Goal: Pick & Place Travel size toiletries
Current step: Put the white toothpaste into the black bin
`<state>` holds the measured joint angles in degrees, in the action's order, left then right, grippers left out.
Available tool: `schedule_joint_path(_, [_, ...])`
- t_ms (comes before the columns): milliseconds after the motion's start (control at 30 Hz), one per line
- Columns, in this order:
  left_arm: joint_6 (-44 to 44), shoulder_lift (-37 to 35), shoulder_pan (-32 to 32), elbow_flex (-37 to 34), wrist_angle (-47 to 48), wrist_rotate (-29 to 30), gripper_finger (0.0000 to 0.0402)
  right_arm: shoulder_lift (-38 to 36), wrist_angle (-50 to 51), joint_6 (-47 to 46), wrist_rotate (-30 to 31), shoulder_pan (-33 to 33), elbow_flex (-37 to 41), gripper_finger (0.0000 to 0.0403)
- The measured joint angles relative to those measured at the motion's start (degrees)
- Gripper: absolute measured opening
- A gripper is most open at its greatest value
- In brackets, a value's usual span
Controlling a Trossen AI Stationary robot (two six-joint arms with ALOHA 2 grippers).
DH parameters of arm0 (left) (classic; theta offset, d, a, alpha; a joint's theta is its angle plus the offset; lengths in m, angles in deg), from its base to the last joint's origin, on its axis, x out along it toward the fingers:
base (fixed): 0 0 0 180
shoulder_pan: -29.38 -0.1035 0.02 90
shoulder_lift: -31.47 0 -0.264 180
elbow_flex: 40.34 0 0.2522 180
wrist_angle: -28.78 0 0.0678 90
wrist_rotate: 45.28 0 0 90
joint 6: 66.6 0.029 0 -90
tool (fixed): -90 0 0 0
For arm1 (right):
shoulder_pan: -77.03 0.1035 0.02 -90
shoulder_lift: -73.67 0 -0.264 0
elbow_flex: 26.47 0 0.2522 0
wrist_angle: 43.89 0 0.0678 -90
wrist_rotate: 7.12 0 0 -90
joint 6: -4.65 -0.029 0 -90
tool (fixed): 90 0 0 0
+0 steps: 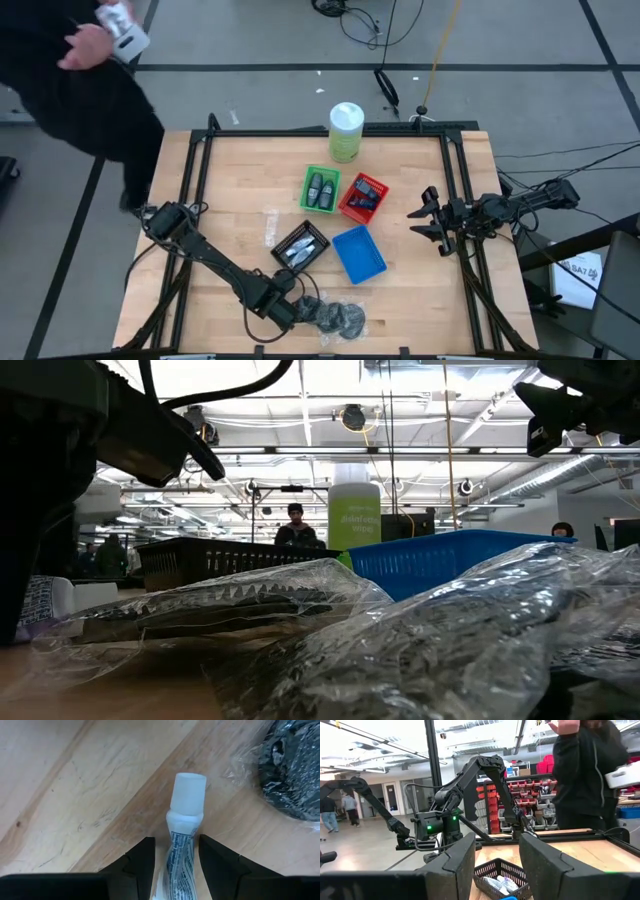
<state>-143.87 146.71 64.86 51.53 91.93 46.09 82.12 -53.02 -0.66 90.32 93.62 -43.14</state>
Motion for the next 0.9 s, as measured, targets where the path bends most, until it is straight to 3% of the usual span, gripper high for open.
schedule_joint_path(900, [1.2, 0.0, -0.3, 0.0, 0.0, 0.1, 0.0147, 0.0, 0.0, 0.0, 0.0, 0.0, 0.0, 0.0141])
